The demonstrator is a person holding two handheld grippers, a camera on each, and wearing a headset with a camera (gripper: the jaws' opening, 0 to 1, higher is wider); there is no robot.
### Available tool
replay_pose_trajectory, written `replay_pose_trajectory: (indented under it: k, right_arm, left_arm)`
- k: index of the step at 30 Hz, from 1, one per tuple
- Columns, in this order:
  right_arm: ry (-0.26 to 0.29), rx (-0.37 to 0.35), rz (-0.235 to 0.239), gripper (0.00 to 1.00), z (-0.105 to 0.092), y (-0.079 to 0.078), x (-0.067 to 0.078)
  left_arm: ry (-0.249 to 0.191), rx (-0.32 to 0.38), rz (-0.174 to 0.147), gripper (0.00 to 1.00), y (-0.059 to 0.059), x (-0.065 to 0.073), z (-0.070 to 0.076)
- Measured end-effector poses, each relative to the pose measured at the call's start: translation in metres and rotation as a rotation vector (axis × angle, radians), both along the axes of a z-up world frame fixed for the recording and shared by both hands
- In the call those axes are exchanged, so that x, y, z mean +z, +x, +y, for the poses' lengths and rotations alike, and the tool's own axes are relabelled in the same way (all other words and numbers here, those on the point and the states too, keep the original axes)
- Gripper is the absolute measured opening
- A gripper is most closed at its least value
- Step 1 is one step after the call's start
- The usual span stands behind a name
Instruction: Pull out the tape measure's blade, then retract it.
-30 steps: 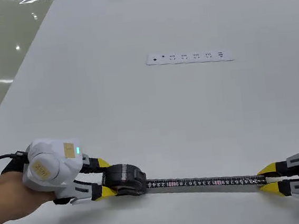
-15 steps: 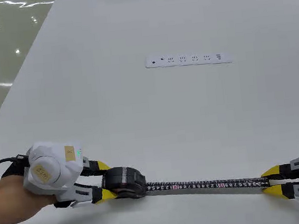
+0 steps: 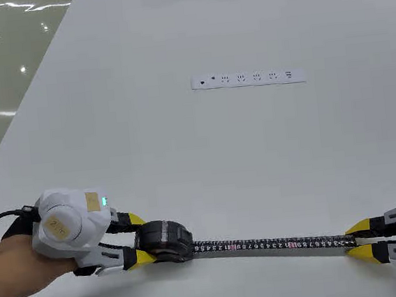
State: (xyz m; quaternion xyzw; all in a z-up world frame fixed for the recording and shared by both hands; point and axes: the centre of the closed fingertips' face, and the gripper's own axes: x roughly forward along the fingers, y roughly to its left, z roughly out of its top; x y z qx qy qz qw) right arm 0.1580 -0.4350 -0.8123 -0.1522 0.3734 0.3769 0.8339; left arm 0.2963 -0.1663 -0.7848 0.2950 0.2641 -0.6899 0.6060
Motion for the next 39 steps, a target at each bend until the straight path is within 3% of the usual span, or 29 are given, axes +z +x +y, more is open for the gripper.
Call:
replay_pose_trajectory:
  k: [7,15,23,26,30,32,39]
  right_arm:
    - [-0.010,0.001,0.005,0.15,0.001,0.000,-0.001]
    - [-0.007,-0.004,0.021,0.24,0.005,-0.001,0.000]
    - [0.011,-0.030,0.021,0.34,0.006,-0.001,0.006]
    - [0.043,-0.056,0.009,0.37,0.008,0.002,0.015]
    - [0.038,-0.065,0.010,0.40,0.008,0.004,0.016]
    - [0.037,-0.067,0.007,0.42,0.010,0.003,0.017]
    - [0.040,-0.085,0.003,0.48,0.012,0.001,0.021]
  left_arm:
    - [0.006,0.007,0.001,0.28,0.000,0.000,0.000]
    - [0.016,0.017,-0.002,0.30,-0.001,0.000,0.001]
    - [0.014,0.036,0.017,0.38,-0.005,0.003,0.002]
    - [0.013,0.055,0.028,0.40,-0.005,0.004,0.004]
    - [0.001,0.092,0.039,0.44,-0.005,0.007,0.006]
    - [-0.011,0.108,0.063,0.46,-0.007,0.009,0.006]
    - [-0.023,0.160,0.080,0.55,-0.007,0.015,0.008]
